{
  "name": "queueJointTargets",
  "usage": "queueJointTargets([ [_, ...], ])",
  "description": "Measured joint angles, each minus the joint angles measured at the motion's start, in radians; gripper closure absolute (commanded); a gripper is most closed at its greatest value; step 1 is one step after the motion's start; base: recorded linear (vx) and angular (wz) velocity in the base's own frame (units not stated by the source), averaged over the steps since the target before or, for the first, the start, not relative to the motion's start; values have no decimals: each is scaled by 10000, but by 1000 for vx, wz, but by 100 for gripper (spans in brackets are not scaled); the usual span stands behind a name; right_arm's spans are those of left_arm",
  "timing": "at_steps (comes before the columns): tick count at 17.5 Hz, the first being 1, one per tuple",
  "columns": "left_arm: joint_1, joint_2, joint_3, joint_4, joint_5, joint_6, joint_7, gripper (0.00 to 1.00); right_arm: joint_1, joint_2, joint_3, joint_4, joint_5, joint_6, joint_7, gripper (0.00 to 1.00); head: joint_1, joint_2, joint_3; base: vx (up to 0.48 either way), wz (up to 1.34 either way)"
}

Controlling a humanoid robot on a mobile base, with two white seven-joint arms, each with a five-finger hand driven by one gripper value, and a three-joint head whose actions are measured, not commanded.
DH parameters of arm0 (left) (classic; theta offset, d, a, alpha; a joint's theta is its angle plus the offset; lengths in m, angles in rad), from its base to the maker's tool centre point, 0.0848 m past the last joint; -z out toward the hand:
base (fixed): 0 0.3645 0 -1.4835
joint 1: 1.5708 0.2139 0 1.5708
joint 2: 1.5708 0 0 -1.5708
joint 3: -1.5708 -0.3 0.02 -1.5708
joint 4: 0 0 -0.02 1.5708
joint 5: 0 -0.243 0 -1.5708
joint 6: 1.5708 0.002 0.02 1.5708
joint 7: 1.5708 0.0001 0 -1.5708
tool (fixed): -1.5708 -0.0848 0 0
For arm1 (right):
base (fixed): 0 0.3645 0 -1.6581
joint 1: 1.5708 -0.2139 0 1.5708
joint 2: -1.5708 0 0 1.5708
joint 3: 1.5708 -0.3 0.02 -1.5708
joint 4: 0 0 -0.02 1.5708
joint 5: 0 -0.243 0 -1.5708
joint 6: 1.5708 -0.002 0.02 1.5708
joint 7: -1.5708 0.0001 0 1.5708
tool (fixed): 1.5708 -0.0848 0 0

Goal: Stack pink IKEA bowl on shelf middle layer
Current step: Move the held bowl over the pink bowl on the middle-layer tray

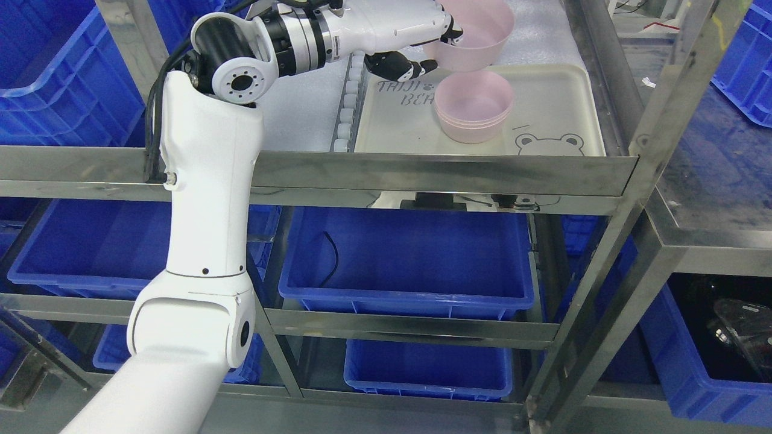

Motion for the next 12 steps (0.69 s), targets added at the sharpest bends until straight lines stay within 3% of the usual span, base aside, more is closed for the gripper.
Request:
queueJointTargets([
  [12, -199, 0, -1177, 1793, -641, 0, 640, 96, -1, 0, 0, 0, 0, 0, 17, 0, 0, 0, 0, 4, -25],
])
